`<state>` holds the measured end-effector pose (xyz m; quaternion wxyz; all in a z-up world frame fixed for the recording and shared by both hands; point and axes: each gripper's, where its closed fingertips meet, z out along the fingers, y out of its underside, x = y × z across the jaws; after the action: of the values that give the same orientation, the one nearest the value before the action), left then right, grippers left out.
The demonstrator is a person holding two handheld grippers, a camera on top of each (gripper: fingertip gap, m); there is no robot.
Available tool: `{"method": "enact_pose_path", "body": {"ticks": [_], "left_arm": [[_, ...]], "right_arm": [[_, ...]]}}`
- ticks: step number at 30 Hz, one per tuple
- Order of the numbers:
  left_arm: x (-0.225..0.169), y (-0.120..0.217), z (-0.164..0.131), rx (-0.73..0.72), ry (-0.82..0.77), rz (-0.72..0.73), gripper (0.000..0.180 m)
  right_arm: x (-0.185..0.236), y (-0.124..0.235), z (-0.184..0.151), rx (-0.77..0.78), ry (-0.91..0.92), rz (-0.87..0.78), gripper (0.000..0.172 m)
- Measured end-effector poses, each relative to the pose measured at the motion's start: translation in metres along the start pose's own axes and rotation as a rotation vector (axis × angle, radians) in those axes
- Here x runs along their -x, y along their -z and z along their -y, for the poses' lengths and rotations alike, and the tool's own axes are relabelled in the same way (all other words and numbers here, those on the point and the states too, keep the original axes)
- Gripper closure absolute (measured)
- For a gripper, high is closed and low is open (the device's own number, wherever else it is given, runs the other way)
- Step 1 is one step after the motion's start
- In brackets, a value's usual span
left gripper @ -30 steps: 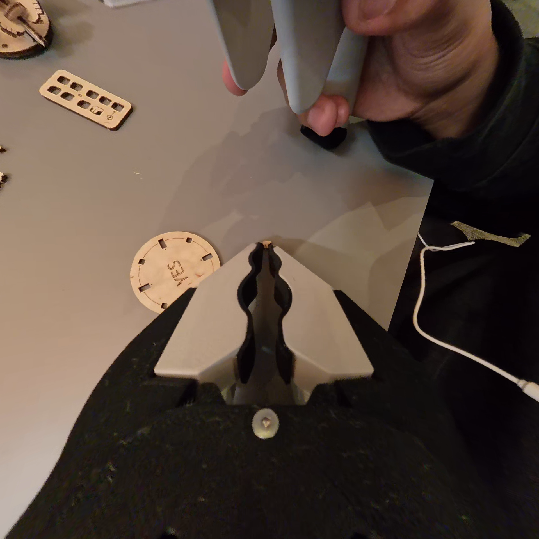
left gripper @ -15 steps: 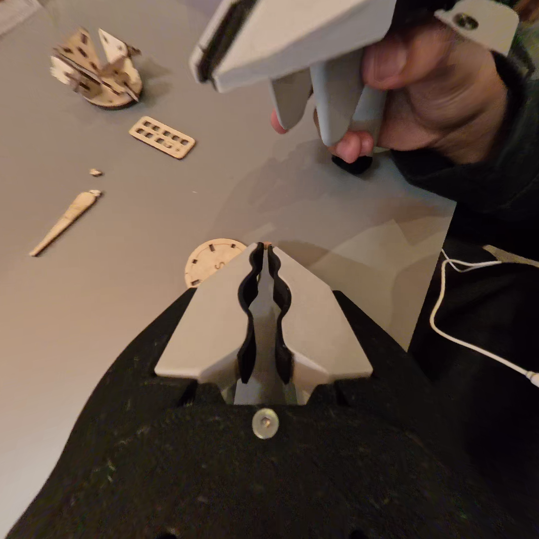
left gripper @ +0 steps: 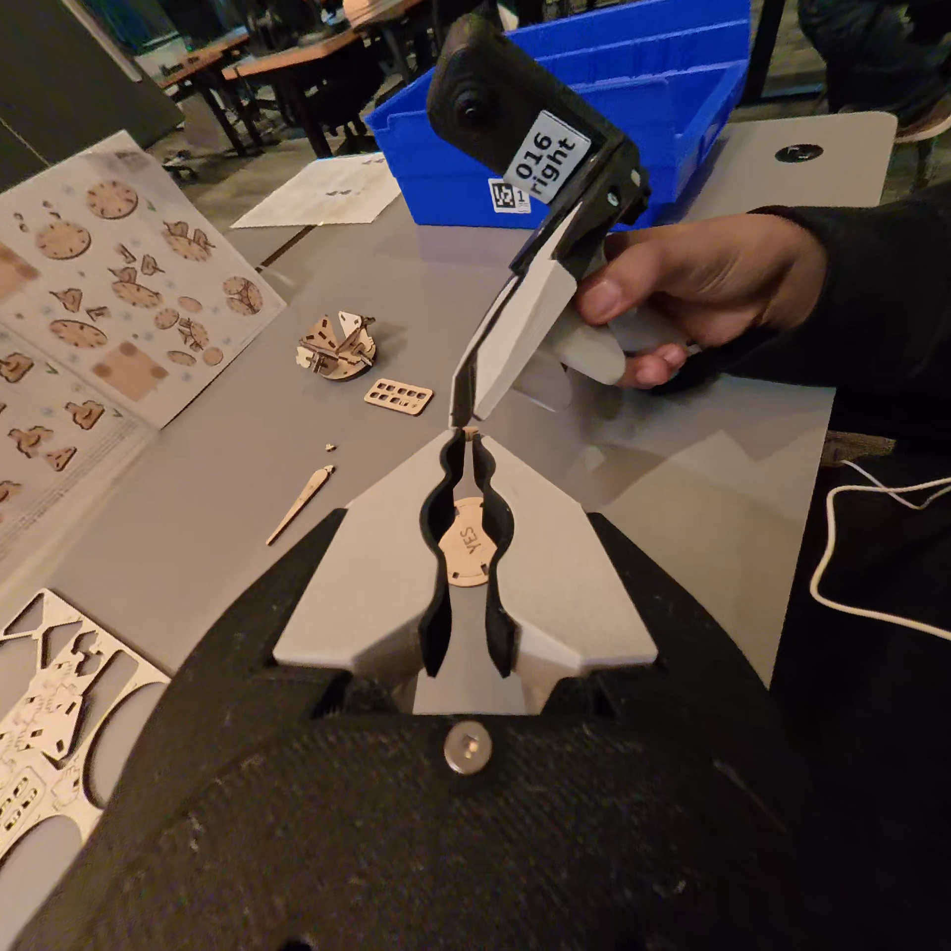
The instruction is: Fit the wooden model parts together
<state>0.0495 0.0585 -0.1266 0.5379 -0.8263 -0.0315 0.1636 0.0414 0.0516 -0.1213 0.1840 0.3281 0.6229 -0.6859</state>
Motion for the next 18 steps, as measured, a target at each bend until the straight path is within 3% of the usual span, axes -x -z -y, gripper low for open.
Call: {"method": "enact_pose_path", "body": {"ticks": [18], "left_arm": [[-0.0048,-0.0010,0.0017,-0.005,-0.029,-0.018,0.180]], "right_arm": [[0.0049,-0.0007,-0.0046,0.025,-0.012,0.036,0.171]]}}
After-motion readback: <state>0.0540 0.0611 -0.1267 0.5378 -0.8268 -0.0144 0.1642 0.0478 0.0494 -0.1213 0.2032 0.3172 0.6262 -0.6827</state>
